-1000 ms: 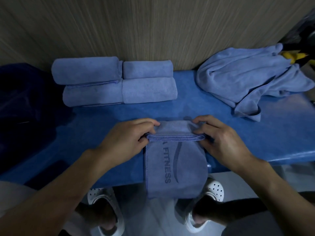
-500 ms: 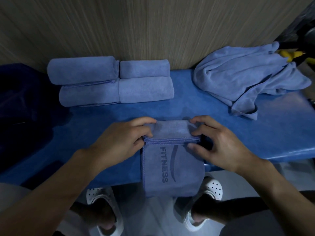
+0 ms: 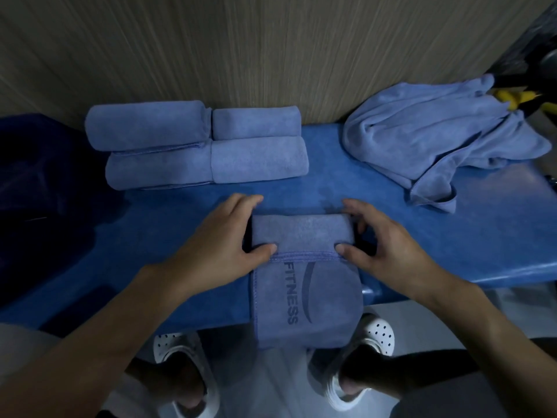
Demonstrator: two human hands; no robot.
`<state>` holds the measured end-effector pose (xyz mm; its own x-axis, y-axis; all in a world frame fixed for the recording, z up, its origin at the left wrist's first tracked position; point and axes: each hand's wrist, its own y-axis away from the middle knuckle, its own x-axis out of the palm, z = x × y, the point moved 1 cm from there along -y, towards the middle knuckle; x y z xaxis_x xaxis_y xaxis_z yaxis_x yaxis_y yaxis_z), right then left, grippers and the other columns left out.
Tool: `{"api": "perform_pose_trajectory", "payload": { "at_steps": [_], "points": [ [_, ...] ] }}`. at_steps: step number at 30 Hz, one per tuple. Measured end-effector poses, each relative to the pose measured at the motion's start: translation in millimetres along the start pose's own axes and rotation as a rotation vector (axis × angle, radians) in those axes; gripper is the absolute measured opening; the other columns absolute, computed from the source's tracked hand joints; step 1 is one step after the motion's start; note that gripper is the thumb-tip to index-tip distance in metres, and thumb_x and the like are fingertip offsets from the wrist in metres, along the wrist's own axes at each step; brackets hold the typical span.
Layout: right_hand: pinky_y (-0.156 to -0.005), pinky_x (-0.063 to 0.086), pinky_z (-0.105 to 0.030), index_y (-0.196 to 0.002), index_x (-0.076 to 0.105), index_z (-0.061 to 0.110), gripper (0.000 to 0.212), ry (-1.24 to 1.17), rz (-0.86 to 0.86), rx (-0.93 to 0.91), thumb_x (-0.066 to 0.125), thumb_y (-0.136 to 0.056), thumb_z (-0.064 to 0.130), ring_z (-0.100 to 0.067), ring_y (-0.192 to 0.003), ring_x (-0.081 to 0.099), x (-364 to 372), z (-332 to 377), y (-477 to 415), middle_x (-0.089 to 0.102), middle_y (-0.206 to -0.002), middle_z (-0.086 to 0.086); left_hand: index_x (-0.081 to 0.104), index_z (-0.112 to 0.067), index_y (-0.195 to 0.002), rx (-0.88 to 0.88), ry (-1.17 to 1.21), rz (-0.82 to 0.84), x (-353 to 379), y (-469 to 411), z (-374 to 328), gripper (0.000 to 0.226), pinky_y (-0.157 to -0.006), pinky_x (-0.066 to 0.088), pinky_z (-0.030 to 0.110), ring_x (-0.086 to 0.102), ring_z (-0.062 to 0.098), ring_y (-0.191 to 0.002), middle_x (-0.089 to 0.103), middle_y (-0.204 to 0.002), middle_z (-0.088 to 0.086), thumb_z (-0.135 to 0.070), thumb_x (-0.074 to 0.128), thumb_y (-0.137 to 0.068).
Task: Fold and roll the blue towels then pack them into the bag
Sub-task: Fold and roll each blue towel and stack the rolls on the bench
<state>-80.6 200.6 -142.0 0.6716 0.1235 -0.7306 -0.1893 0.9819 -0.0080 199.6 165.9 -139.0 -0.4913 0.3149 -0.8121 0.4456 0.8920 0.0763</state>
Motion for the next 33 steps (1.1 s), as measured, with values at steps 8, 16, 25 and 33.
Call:
{"api": "perform_pose_trajectory", "payload": {
  "at_steps": [8,16,25,33],
  "points": [
    [-0.109,0.034,-0.039,-0.144,0.038,0.032,0.085,0.004,0.08,0.145,0.082,-0.072,0.038,-0.012,-0.117,0.044,-2,6,-3,0.049,-0.115,0.018,0.043,-0.039,-0.097,-0.01,-0.003,0.071,-5,-2,-3,0.05,-0.088,0.019,0.027,0.033,0.002,-0.105,0.039,-0.107,-0.022,-0.074,0.047,-0.062],
    [-0.08,0.043,-0.032,-0.081,0.049,0.044,0.039,-0.028,0.134,0.169,0.076,-0.056,0.055,-0.017,-0.093,0.049,-3,11,-8,0.052,-0.087,0.01,0.043,-0.041,-0.093,-0.095,0.212,0.128,-9,-2,-1,0.04,-0.095,0.037,0.037,0.05,0.017,-0.102,0.065,-0.092,-0.022,-0.059,0.068,-0.068],
    [-0.08,0.051,-0.024,-0.103,0.058,0.03,0.04,-0.195,-0.001,0.075,0.081,-0.074,0.017,-0.009,-0.093,0.059,-3,19,-25,0.063,-0.096,0.01,0.043,-0.056,-0.124,-0.1,0.327,-0.116,-5,-9,4,0.054,-0.1,0.046,0.046,0.053,0.021,-0.115,0.058,-0.113,-0.022,-0.057,0.066,-0.075],
    [-0.087,0.048,-0.03,-0.106,0.053,0.033,0.045,-0.038,-0.012,-0.02,0.081,-0.075,0.017,-0.012,-0.095,0.057,-1,25,-29,0.059,-0.098,0.018,0.049,-0.046,-0.126,-0.041,0.314,-0.153,-6,-12,7,0.061,-0.087,0.043,0.019,0.057,0.005,-0.103,0.056,-0.108,-0.023,-0.028,0.081,-0.078]
  ]
}}
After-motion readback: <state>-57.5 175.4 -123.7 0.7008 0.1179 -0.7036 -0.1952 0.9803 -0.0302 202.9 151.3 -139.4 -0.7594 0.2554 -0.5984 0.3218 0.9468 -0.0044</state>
